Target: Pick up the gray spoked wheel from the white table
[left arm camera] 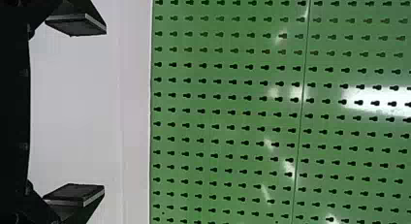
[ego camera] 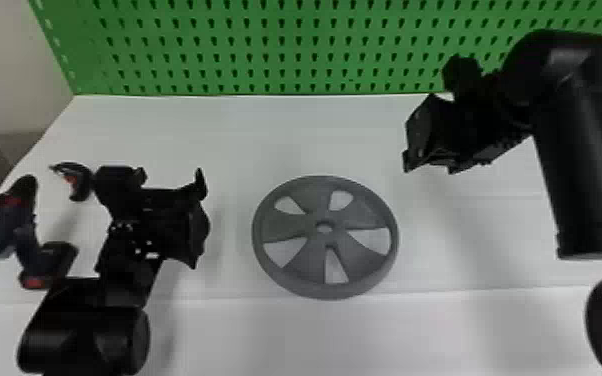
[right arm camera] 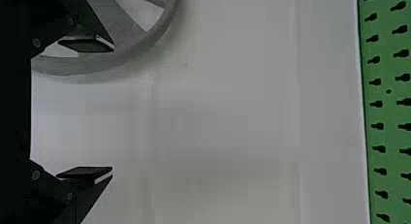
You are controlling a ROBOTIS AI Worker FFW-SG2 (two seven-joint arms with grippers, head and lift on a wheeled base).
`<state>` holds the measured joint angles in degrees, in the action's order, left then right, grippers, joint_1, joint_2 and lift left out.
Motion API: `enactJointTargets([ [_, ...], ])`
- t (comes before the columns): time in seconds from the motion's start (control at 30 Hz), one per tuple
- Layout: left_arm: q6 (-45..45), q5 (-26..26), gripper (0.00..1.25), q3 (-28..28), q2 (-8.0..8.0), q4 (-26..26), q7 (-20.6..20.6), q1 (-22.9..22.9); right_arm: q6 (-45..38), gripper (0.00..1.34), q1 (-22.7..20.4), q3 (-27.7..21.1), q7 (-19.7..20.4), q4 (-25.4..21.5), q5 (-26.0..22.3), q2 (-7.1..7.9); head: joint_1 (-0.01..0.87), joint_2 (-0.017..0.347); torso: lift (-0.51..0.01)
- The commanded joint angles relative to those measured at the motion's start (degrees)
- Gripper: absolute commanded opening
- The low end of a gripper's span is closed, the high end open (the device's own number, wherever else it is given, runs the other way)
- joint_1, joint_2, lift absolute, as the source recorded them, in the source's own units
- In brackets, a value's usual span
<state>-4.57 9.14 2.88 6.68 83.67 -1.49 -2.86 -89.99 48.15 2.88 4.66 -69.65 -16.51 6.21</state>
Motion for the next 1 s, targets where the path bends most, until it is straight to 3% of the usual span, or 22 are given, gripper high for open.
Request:
enactJointTargets([
  [0.0, 0.00, -0.27, 1.12, 0.11, 0.09, 0.00, 0.00, -0.04, -0.09, 0.97, 1.94, 0.72, 0.00, 5.31, -2.30, 0.46, 0.767, 0.035, -0.107],
  [0.63, 0.26, -0.62, 1.12, 0.64, 0.35, 0.00, 0.00, -0.48, -0.09, 0.97, 6.95, 9.69, 0.00, 17.35, -11.97, 4.95, 0.767, 0.035, -0.107],
  [0.97, 0.35, -0.62, 1.12, 0.72, 0.44, 0.00, 0.00, -0.48, -0.09, 0.97, 6.95, 11.18, 0.00, 19.28, -15.31, 6.09, 0.767, 0.035, -0.107],
])
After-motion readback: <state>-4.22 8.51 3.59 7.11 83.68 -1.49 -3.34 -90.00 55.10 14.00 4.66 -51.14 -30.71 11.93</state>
